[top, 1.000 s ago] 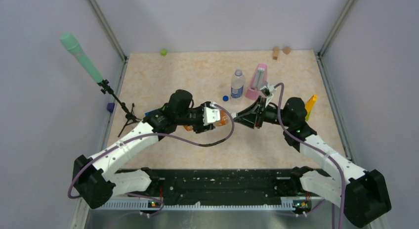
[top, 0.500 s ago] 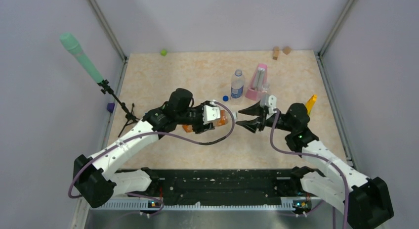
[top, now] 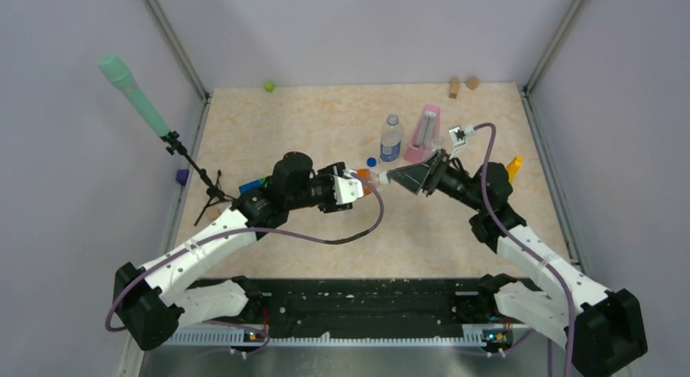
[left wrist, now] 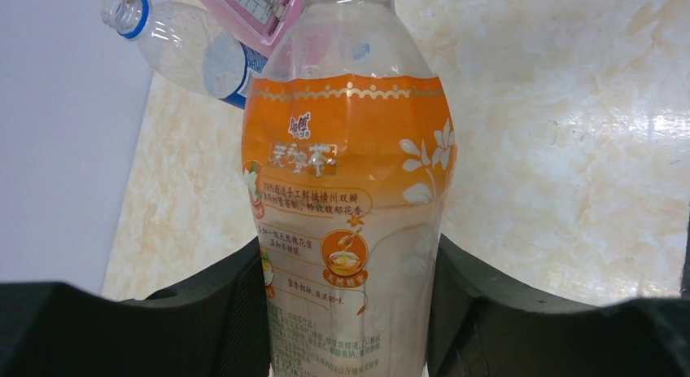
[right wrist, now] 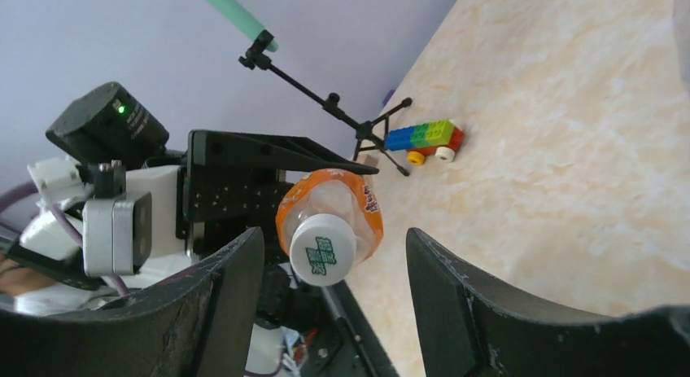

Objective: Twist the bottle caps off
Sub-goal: Unscrew the bottle cap from the plastic bottle.

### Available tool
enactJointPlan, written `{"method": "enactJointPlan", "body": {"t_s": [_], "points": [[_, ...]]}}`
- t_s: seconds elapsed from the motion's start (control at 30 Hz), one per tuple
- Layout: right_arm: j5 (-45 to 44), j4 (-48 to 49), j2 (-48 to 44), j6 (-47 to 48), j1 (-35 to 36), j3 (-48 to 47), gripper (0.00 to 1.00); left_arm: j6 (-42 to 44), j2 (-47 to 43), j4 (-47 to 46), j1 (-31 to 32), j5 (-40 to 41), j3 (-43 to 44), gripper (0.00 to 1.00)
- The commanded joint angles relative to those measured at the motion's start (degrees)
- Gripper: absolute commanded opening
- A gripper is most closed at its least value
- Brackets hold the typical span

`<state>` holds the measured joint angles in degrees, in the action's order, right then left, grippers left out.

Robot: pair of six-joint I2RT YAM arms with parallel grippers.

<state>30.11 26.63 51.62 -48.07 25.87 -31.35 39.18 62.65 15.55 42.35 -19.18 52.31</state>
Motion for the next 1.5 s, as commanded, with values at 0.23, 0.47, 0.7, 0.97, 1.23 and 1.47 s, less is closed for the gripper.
{"method": "enactJointPlan", "body": {"t_s": [0.23,0.47,0.7,0.97,1.23,1.47], "points": [[2.4,-6.0,4.2,-9.0,1.8,-5.8,0.41,1.2,-1.0,-4.6,1.7,2.7,-0.5,0.00],[5.5,-5.4,6.4,-8.4,1.9,-6.8,0.15,1.2,-0.4,-4.2,1.7,2.6,-0.4,0.00],[9.9,-7.1,8.0,-4.2,1.8,-8.2,0.35,1.1,0.4,-2.3,1.7,2.9,0.3,0.00],[11.1,-7.0,9.3,-3.6,1.8,-8.2,0.22,1.1,0.2,-2.2,1.7,3.2,-0.1,0.00],[18.0,0.2,8.0,6.3,1.8,-5.2,0.00,-0.5,1.7,-0.4,1.6,0.4,1.5,0.00],[25.5,8.3,6.4,25.9,1.8,-0.3,0.00,-3.0,3.6,2.7,0.2,-9.6,4.1,0.00]]}}
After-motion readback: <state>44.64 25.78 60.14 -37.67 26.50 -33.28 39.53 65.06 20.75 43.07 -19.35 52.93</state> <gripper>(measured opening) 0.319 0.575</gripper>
